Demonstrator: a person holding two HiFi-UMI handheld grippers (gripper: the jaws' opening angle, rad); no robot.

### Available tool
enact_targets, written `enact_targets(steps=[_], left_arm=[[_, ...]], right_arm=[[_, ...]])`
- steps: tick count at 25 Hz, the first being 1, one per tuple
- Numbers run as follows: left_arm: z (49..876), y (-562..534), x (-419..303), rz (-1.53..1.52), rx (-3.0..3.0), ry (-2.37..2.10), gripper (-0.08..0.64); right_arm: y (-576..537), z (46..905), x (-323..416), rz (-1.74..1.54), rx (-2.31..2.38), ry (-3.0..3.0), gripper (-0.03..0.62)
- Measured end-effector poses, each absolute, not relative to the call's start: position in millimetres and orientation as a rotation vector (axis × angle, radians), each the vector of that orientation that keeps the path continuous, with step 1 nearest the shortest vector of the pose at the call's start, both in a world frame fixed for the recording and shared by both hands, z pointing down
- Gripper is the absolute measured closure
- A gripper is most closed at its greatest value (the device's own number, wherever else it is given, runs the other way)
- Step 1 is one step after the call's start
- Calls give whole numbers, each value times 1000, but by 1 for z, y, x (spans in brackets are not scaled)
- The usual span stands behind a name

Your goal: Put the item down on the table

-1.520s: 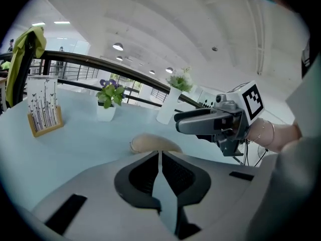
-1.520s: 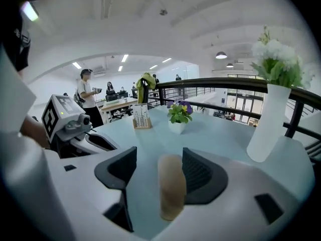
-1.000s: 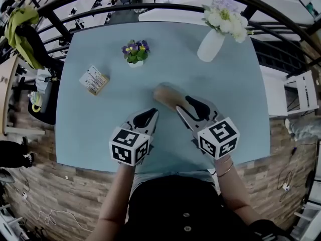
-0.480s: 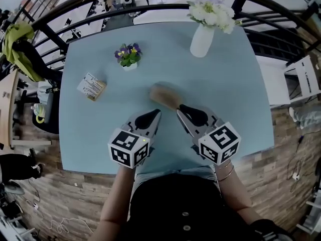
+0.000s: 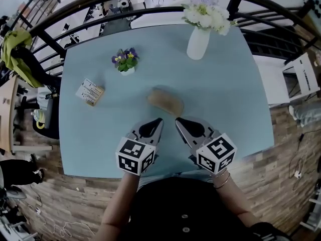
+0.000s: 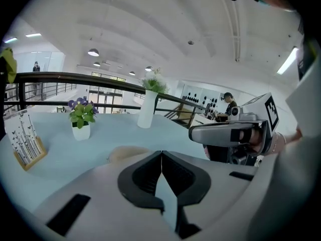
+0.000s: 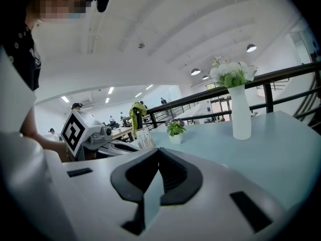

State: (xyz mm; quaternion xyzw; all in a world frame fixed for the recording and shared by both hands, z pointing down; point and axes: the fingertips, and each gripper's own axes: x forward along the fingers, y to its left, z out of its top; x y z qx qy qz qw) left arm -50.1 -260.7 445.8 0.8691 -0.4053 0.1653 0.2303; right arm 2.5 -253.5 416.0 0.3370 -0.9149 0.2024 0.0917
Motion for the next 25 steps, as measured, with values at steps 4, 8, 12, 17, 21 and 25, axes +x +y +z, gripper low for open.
enact_targets(steps=[4, 8, 12, 17, 21, 25], left_arm=[[457, -256, -49, 492, 2367, -1090, 541], [463, -251, -47, 513, 2352, -1064, 543], [468, -244, -43, 544, 2352, -1021, 543], [474, -240, -43, 558, 2337, -1000, 543], [477, -240, -43, 559, 2332, -991, 543], [478, -239, -42, 545, 2328, -977, 543]], right_arm=[[-251, 429, 1, 675, 991, -2706, 588], [-248, 434, 2, 702, 978, -2698, 588], [-245, 441, 2, 698, 968, -2677, 588], [-243, 449, -3, 683, 944, -2658, 588], [-246, 450, -3, 675, 969, -2654, 588], [-247, 450, -4, 676, 968, -2652, 588]])
